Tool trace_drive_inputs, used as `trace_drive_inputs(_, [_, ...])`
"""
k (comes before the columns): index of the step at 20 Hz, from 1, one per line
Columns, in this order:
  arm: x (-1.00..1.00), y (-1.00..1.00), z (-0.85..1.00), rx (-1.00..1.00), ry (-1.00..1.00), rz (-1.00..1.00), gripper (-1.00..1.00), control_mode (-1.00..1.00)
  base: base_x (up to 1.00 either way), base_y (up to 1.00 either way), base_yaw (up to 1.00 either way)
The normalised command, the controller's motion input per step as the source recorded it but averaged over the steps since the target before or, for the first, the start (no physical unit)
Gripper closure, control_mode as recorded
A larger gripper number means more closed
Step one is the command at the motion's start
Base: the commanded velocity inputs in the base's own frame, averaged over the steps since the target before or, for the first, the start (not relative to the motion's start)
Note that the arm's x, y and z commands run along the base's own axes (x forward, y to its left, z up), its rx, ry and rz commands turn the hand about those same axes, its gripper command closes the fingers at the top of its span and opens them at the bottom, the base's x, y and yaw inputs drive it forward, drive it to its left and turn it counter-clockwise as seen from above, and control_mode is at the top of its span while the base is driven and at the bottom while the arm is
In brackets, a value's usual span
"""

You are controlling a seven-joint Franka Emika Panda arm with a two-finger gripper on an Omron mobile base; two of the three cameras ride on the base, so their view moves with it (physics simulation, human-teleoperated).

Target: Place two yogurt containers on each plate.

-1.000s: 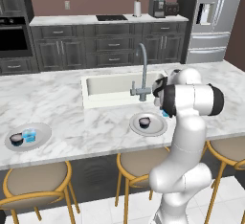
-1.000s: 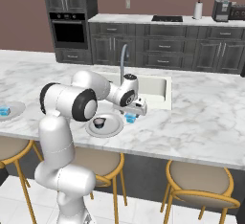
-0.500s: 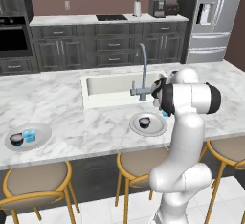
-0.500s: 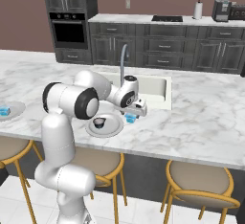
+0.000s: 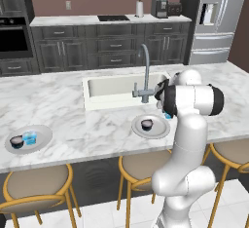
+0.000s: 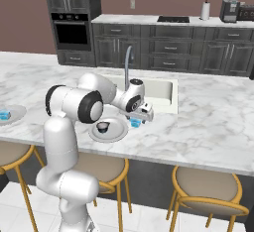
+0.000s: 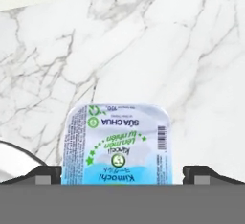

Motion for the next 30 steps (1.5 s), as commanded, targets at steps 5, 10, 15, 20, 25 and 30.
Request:
trace_drive_inputs(5, [0.01, 0.00, -0.11, 0.00, 0.00, 0.00, -1.00, -1.00, 0.00, 0.00, 0.00])
trace_drive_inputs(10, [0.05, 0.00, -0.11, 0.00, 0.00, 0.00, -1.00, -1.00, 0.00, 0.00, 0.00])
trace_drive_inputs(15, [0.01, 0.00, -0.03, 0.00, 0.00, 0.00, -1.00, -1.00, 0.00, 0.00, 0.00])
trace_drive_inputs(20, [0.00, 0.00, 0.00, 0.00, 0.00, 0.00, -1.00, -1.00, 0.00, 0.00, 0.00])
trace_drive_inputs(25, [0.00, 0.00, 0.00, 0.00, 0.00, 0.00, 1.00, -1.00, 0.00, 0.00, 0.00])
trace_drive_inputs(30, [0.00, 0.00, 0.00, 0.00, 0.00, 0.00, 1.00, -1.00, 0.00, 0.00, 0.00])
